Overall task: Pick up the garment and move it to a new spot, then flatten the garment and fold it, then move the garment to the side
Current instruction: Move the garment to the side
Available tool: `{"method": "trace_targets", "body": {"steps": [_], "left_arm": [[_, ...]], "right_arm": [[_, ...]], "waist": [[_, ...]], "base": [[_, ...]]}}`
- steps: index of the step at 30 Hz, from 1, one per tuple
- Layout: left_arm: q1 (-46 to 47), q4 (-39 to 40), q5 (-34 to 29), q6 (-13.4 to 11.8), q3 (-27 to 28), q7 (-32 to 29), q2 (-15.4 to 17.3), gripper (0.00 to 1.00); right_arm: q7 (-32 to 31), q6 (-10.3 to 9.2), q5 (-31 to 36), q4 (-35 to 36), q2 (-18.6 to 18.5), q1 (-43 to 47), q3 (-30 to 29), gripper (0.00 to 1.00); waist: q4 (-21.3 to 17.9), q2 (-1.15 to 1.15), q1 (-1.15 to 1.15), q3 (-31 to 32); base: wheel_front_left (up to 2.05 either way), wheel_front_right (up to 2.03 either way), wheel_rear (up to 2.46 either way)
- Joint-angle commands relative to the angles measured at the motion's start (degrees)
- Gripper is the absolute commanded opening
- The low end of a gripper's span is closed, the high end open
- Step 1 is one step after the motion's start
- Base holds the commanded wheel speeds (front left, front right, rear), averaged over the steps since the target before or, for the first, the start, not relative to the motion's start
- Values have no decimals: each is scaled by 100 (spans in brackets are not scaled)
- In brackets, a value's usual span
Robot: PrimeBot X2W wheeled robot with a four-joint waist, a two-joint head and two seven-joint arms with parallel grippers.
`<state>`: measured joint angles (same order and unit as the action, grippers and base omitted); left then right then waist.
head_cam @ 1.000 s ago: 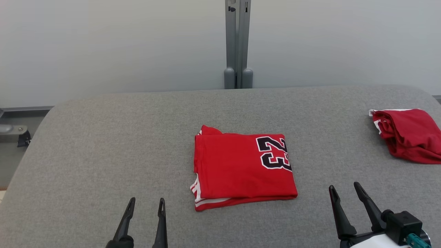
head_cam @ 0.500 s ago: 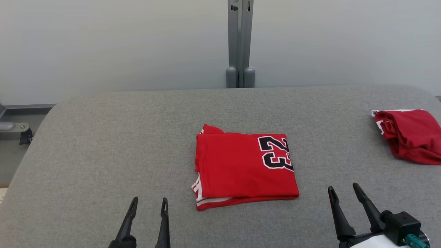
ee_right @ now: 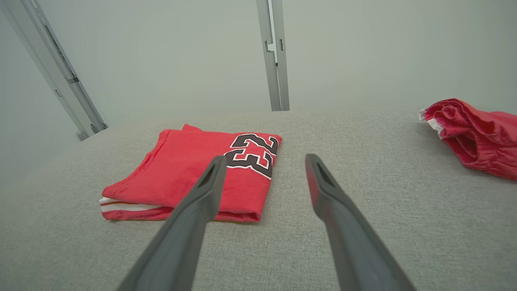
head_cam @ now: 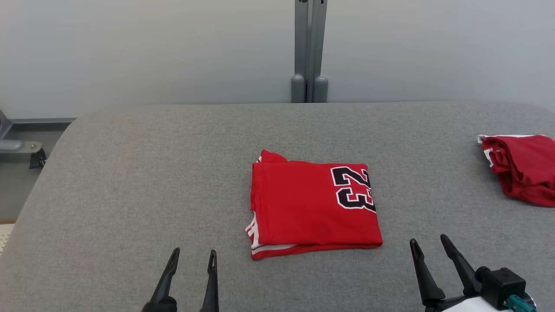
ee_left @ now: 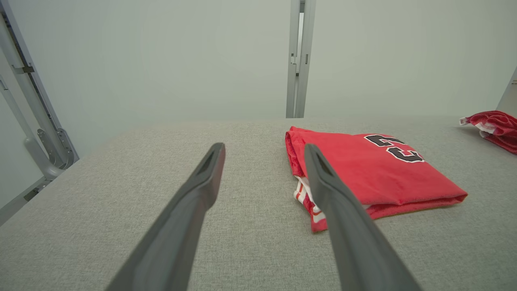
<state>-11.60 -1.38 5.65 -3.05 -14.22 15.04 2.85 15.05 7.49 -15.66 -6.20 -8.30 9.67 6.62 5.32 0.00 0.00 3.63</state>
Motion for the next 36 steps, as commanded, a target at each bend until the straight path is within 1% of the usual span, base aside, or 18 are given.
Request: {"method": "trace_targets", "body": {"steps": [1, 5, 9, 15, 18, 21, 27, 32, 33, 34, 36], "left_arm": [[82, -16, -37, 8, -5, 16, 10, 100], [129, -11, -3, -1, -71, 16, 10, 100], [198, -27, 17, -8, -142, 16, 10, 100], [373, -6, 58, -33, -253, 16, 10, 100], [498, 5, 82, -44, -330, 16, 10, 100], [606, -12, 150, -75, -376, 16, 11, 100], [810, -35, 242, -121, -514, 16, 10, 100], [925, -48, 268, -157, -585, 16, 10, 100], [939, -49, 271, -168, -584, 16, 10, 100], [941, -50, 274, -173, -583, 16, 10, 100], [954, -53, 281, -190, -569, 16, 10, 100]], "right_arm": [[14, 0, -100, -54, -10, -88, 8, 100], [14, 0, -349, -395, -89, -232, 148, 100], [14, 0, -669, -939, -249, -682, 432, 100], [-4, 0, -1212, -1789, -456, -1638, 698, 100], [-192, 0, -1483, -2238, -578, -2170, 786, 100], [-426, 0, -1512, -2706, -720, -2640, 879, 100], [-858, 0, -1669, -3587, -679, -3407, 987, 100], [-1166, 0, -1765, -4110, -621, -3687, 1192, 100], [-1188, 0, -1803, -4187, -595, -3707, 1240, 32], [-1178, 0, -1838, -4238, -572, -3706, 1266, 0], [-1100, 0, -1873, -4315, -584, -3716, 1322, 0]], "waist": [[58, 0, 0, -60], [156, 0, 0, -175], [267, 0, 0, -334], [438, 0, 0, -642], [534, 0, 0, -836], [626, 0, 0, -990], [804, 0, 0, -1250], [918, 0, 0, -1352], [929, 0, 0, -1359], [936, 0, 0, -1362], [931, 0, 0, -1362]], "base": [[0, 0, 0], [0, 0, 0], [0, 0, 0], [0, 0, 0], [0, 0, 0], [0, 0, 0], [0, 0, 0], [0, 0, 0], [0, 0, 0], [0, 0, 0], [0, 0, 0]]}}
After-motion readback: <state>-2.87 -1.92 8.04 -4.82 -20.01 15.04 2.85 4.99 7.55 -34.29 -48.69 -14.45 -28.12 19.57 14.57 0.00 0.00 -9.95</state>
